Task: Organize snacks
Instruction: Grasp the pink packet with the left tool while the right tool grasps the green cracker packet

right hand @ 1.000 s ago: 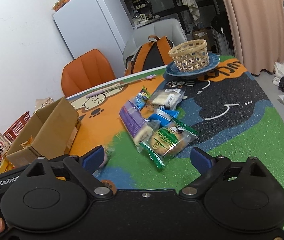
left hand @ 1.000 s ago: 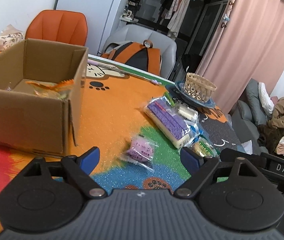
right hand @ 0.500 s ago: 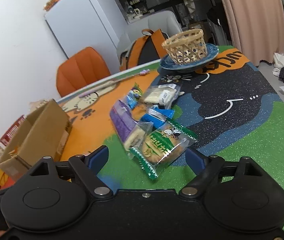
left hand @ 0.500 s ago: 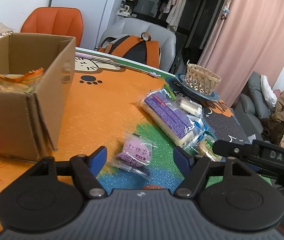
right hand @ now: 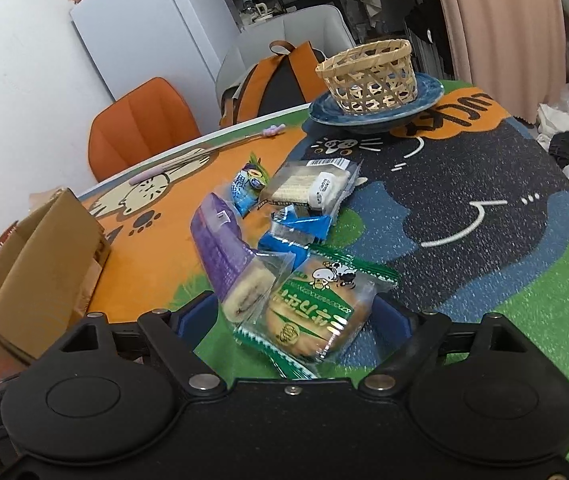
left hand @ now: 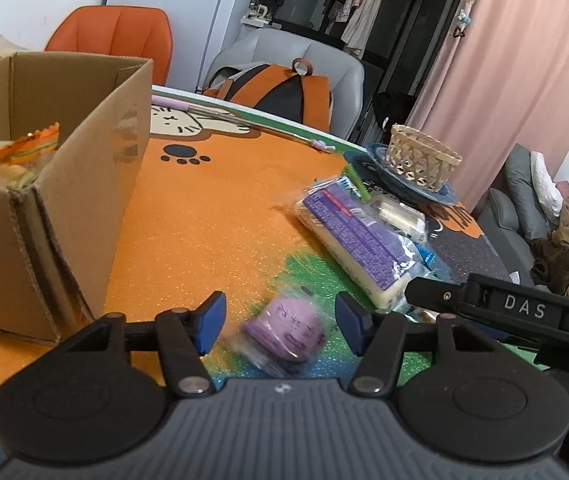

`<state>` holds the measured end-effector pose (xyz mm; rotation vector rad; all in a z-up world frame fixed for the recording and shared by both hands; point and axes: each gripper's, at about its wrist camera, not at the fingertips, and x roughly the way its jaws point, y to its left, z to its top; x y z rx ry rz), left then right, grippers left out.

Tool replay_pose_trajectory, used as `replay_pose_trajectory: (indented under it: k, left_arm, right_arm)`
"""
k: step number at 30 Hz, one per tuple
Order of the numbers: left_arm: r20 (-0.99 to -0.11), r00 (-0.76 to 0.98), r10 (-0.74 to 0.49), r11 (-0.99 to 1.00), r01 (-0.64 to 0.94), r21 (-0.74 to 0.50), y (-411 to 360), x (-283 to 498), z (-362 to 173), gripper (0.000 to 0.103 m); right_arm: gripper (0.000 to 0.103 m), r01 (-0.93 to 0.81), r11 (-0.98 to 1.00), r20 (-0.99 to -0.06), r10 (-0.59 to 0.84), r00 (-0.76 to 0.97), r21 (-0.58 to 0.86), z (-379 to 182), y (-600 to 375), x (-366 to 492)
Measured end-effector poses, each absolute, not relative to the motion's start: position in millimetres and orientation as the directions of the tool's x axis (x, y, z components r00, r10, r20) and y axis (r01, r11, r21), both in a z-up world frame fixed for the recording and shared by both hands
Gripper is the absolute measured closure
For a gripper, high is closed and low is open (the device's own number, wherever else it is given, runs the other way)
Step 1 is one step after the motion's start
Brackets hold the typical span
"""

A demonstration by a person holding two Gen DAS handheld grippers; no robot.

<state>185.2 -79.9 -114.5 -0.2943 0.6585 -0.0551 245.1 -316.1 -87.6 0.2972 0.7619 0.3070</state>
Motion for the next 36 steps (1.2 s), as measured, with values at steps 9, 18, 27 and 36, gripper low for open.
replay_pose_trajectory:
  k: [9, 18, 27, 36]
  left_arm:
    - [-0.586, 0.79, -0.18, 0.953, -0.008, -0.304, -79.1, 187.9, -118.9, 0.071]
    - [-0.578, 0.796, -0.18, 0.956, 0.002, -0.294, -81.7, 176.6, -116.4, 0.076]
    - [-0.581, 0.797, -0.168, 0.959, -0.003, -0.282, -85.1, 163.9, -113.7, 0.077]
    - [-0.601, 0.781, -0.166, 0.96, -0.011, -0.28, -84.8, 160.4, -114.2, 0.069]
  right_arm:
    - [0.031, -0.16, 0.939, -0.637, 0.326, 0.698, 0.305, -88.0, -310.9, 245.2]
    - [0.048, -0.173, 0.935, -0.632, 0.339, 0.697, 0.311, -88.3, -320.7, 233.6]
    - [0.05, -0.178, 0.933, -0.631, 0.345, 0.695, 0.314, -87.5, -326.5, 219.2]
    - [0.048, -0.172, 0.951, -0.648, 0.303, 0.699, 0.258, -85.8, -324.4, 213.4]
